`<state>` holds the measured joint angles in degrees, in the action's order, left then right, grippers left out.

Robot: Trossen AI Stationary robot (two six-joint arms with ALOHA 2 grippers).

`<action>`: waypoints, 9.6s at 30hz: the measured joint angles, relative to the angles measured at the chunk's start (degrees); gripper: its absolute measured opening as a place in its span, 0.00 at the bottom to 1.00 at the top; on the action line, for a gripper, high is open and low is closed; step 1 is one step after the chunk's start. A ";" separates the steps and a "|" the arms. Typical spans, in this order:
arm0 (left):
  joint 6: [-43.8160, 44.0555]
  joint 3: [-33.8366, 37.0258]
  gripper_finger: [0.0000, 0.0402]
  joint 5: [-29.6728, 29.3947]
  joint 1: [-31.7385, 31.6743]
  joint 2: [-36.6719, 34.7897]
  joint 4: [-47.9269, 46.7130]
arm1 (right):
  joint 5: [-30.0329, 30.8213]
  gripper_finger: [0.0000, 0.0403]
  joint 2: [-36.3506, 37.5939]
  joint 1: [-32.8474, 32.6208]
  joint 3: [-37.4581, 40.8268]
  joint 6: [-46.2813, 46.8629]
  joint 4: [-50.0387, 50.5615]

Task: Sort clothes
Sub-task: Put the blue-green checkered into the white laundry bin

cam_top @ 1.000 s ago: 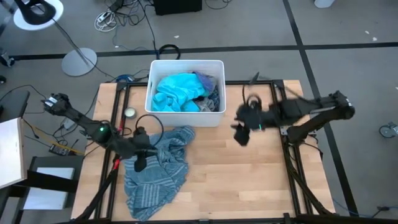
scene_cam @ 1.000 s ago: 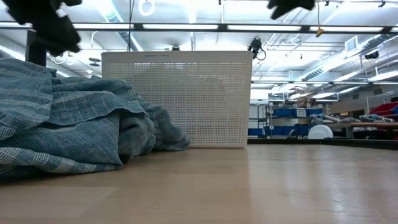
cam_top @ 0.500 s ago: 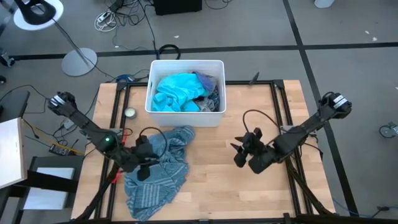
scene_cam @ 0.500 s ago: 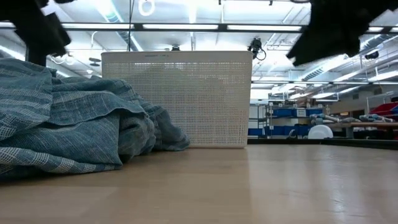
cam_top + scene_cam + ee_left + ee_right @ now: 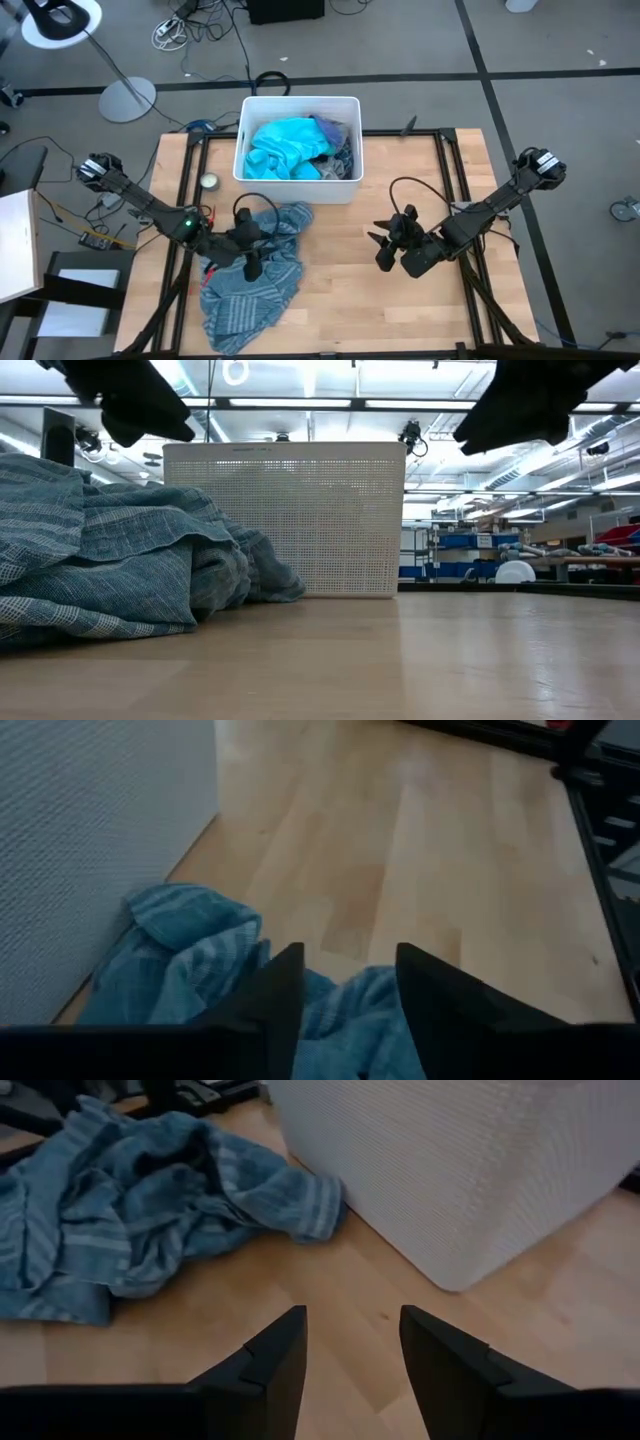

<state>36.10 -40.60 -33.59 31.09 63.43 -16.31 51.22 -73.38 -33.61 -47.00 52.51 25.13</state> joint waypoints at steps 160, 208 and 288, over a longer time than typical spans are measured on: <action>-41.66 -63.38 0.35 30.52 -55.85 33.29 -40.32 | 6.12 0.40 -0.07 3.85 -0.07 -12.54 -2.38; -21.36 -41.06 0.34 24.83 -65.45 41.79 -40.27 | 5.64 0.40 -0.50 4.83 -0.02 -13.22 -3.15; -45.07 -31.54 0.00 11.30 -52.00 11.40 -1.49 | 5.68 0.40 -0.50 5.25 -0.02 -14.92 -5.62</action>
<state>-8.97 -72.14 -22.29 -20.92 74.83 -17.80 56.90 -73.89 -28.36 -47.03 37.59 19.51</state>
